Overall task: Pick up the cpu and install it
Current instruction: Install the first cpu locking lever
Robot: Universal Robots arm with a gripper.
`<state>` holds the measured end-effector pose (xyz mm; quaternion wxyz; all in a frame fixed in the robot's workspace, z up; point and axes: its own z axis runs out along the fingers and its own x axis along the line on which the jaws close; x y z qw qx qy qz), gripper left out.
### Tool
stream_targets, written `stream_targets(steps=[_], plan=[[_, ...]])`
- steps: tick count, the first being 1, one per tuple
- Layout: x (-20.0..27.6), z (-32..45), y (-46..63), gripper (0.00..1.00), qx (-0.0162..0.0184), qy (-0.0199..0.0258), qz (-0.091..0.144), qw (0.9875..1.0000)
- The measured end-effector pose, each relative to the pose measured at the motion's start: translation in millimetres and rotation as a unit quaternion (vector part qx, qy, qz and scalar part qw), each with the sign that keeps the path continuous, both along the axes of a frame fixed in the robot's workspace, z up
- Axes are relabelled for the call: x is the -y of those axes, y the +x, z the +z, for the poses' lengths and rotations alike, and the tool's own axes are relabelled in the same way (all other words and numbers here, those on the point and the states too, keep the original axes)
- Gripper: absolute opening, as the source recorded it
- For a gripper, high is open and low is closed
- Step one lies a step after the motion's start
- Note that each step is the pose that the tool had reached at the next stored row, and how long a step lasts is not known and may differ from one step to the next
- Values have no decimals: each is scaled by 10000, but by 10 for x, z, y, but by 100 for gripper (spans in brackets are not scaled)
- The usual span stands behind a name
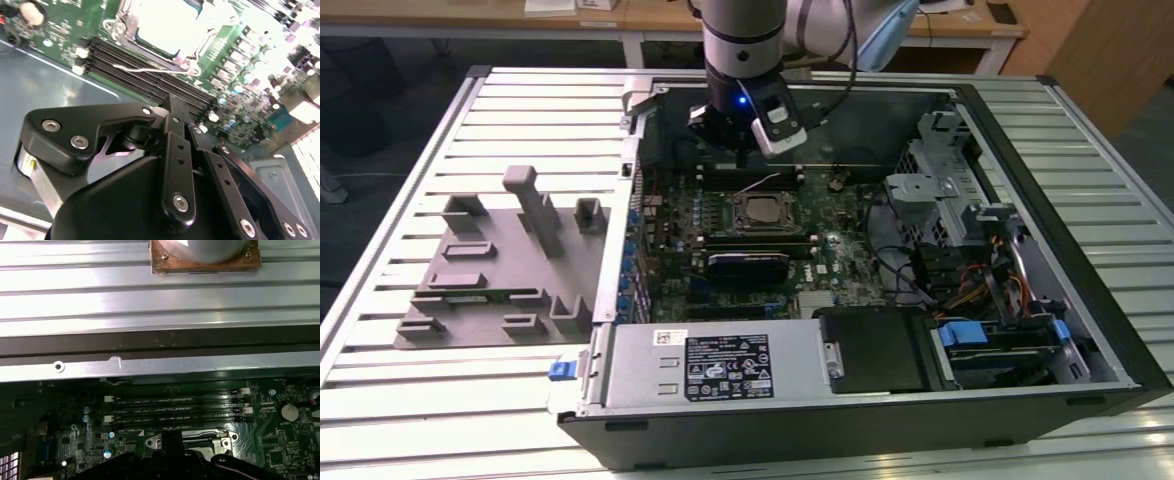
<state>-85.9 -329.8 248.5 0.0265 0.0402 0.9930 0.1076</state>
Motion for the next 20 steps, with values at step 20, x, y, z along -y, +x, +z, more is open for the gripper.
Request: stream_targets(steps=[20], plan=[[0,-132,17,11,187,-27,-177,9997]])
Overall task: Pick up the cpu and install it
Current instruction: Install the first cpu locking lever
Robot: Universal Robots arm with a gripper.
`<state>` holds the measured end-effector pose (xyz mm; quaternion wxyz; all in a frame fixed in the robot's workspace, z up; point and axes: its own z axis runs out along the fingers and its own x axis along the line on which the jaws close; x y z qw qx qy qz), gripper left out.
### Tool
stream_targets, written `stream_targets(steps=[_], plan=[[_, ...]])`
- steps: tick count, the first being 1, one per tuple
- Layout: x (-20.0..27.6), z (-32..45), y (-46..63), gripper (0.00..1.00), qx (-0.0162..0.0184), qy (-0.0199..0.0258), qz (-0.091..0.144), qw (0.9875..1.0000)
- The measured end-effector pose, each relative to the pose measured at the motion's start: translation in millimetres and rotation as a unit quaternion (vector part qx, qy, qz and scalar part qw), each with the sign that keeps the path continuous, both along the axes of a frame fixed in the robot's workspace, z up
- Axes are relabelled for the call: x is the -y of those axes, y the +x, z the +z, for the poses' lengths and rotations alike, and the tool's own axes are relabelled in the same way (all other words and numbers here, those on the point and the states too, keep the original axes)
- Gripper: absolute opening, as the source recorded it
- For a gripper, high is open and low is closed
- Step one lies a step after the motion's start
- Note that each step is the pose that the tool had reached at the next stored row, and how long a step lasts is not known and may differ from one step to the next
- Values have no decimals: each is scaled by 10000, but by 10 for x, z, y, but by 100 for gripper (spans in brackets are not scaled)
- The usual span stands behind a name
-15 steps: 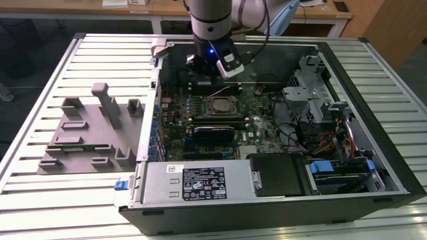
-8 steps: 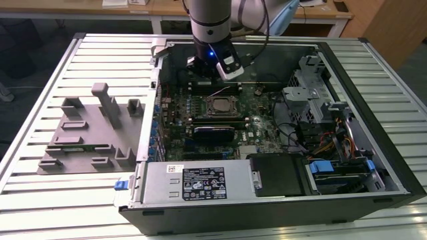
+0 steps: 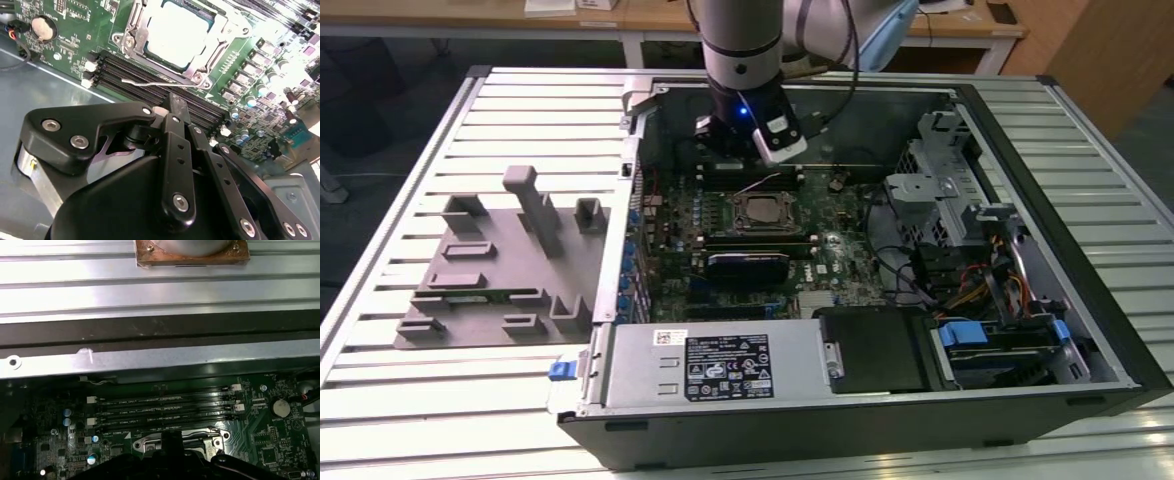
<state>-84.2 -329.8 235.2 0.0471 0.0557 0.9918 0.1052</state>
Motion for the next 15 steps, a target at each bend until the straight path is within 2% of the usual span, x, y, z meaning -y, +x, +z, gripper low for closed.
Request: stream_targets(steps=[8,15], plan=[[0,-55,42,11,0,-1,-206,9998],[-23,-96,51,11,0,0,-266,9996]])
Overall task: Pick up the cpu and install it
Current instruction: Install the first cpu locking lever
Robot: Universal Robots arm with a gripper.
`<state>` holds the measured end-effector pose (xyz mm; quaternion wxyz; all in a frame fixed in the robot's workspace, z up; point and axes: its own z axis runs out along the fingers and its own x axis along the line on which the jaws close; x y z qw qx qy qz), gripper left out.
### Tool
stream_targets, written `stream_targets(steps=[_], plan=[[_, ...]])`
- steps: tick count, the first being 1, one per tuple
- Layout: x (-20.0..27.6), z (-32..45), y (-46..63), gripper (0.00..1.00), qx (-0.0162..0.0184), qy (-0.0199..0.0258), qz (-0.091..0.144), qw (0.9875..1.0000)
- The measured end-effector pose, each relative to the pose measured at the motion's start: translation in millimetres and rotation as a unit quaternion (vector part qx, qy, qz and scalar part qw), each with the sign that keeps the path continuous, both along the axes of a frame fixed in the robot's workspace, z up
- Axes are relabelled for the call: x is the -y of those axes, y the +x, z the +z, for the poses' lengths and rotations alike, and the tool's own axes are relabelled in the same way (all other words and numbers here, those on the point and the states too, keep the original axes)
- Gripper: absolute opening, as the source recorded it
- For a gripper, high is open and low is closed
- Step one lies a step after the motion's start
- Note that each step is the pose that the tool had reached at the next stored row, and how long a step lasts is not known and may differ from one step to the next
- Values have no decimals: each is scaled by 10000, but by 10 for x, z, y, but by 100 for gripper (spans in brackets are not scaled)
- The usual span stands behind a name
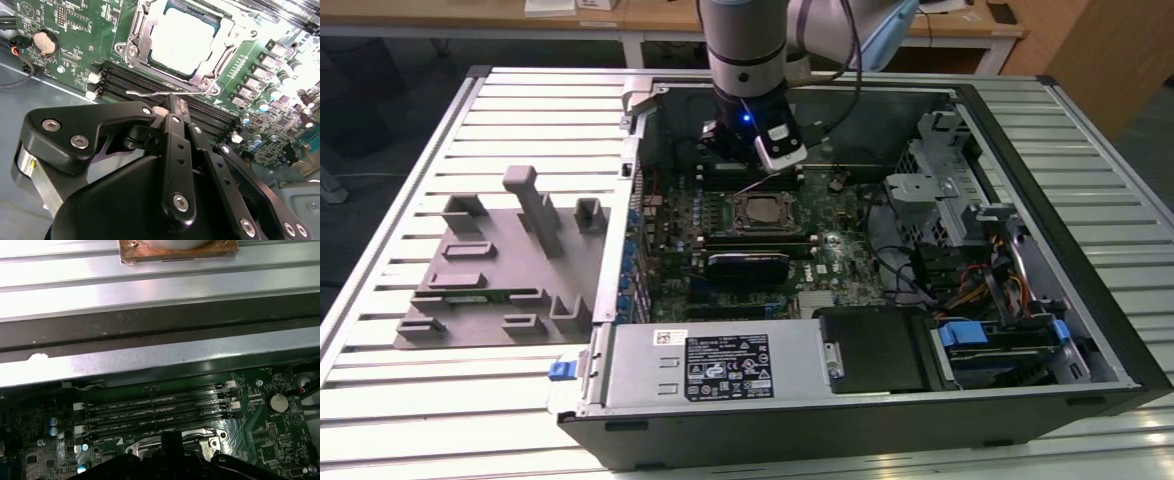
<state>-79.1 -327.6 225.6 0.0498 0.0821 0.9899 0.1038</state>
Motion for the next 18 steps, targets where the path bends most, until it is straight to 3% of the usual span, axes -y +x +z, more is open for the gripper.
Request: stream_targets(steps=[18], plan=[[-21,-52,103,11,0,-8,-74,10000]])
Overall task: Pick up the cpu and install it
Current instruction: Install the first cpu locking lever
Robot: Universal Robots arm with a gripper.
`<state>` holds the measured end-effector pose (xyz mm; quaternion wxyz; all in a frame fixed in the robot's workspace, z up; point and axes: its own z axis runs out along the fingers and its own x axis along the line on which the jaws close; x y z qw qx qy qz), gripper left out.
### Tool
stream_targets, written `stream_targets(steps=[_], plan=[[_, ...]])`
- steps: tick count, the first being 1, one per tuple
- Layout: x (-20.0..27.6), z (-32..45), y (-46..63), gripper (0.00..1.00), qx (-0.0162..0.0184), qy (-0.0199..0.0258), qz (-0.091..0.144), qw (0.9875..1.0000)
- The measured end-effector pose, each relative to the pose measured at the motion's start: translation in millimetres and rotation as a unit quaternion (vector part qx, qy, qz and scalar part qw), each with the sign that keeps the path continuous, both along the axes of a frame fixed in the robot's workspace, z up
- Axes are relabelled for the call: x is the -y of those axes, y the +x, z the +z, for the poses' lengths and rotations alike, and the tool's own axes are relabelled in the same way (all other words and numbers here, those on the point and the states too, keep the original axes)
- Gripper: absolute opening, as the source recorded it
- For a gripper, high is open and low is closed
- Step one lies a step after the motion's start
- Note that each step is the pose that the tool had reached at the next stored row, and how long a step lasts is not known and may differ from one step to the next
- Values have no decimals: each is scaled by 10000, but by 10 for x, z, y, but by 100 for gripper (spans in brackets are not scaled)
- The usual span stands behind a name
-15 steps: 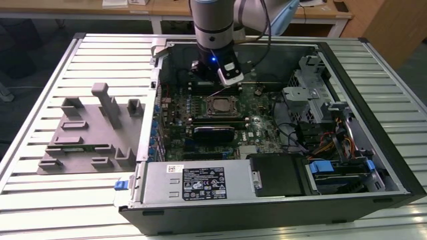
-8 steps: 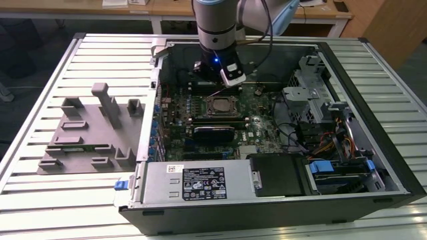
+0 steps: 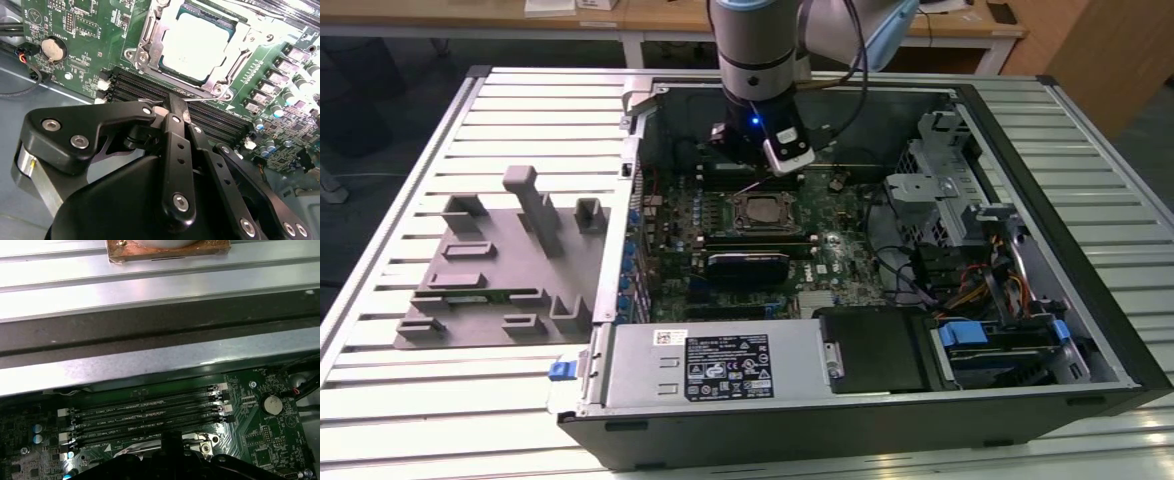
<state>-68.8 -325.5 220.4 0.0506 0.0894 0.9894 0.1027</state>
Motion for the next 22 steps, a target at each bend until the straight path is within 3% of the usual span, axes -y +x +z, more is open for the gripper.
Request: stream_targets(steps=[2,6,10,22], plan=[[0,-1,0,11,7,-1,-10,10000],[0,-13,-1,11,97,0,-102,9999],[-1,-28,-15,11,147,0,-168,9998],[-39,-66,-50,11,228,-8,-400,9989]])
